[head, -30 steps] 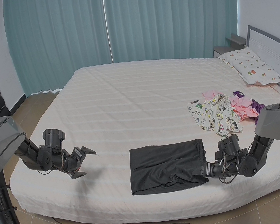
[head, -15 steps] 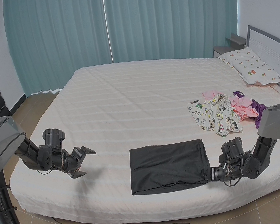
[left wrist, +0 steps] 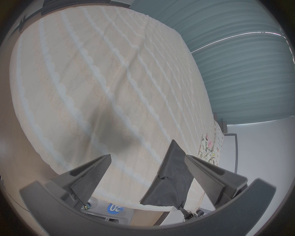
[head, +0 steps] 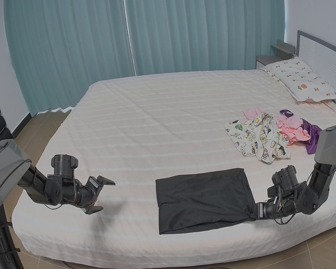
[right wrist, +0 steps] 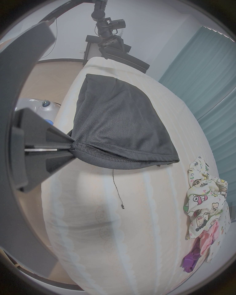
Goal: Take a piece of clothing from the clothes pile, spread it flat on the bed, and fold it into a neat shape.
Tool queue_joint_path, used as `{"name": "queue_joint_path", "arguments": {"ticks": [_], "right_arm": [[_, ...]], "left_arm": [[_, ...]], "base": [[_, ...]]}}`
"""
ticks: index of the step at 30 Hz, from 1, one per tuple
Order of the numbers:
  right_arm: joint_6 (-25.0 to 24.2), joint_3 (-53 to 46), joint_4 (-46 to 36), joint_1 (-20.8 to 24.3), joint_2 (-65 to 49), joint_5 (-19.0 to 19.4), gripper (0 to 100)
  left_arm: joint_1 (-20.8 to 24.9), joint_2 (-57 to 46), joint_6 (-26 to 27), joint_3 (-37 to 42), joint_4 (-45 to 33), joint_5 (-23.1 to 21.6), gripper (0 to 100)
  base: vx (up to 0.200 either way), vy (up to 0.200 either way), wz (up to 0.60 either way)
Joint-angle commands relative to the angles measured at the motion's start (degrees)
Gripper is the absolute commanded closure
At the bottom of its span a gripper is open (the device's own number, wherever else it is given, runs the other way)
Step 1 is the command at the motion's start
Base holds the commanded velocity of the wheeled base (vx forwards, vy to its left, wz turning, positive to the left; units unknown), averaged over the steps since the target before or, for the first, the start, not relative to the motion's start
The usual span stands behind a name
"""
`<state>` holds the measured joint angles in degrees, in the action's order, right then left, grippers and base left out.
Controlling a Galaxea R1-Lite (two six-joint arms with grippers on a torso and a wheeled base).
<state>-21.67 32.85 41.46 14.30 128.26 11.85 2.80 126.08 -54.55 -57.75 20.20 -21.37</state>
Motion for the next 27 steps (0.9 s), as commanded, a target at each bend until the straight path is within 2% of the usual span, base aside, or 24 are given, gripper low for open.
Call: {"name": "queue_joint_path", "arguments": {"ticks": [1,13,18,21,22,27], "right_arm": [[1.4,-0.9,-0.2,-0.3,-0.5,0.3,0],[0.1,-1.5,0.8,0.1,-2.7,0.5,0],[-3.7,-0.2,1.3,2.8,-0.9,0.3,0],[-3.9,0.4,1.5,3.4,0.2,-0.3,0],[-3.5,0.5,1.0,3.5,0.9,-0.7,100],[-2.9,-0.1,0.4,3.5,0.3,-3.3,100]], "left_arm": [[0.0,0.0,0.0,0.0,0.0,0.0,0],[0.0,0.0,0.0,0.0,0.0,0.0,0],[0.0,0.0,0.0,0.0,0.0,0.0,0],[0.0,0.0,0.0,0.0,0.0,0.0,0],[0.0,0.0,0.0,0.0,0.0,0.0,0],[0.0,0.0,0.0,0.0,0.0,0.0,0]], "base": [[0.0,0.0,0.0],[0.0,0.0,0.0],[0.0,0.0,0.0],[0.0,0.0,0.0],[0.0,0.0,0.0],[0.0,0.0,0.0]]}}
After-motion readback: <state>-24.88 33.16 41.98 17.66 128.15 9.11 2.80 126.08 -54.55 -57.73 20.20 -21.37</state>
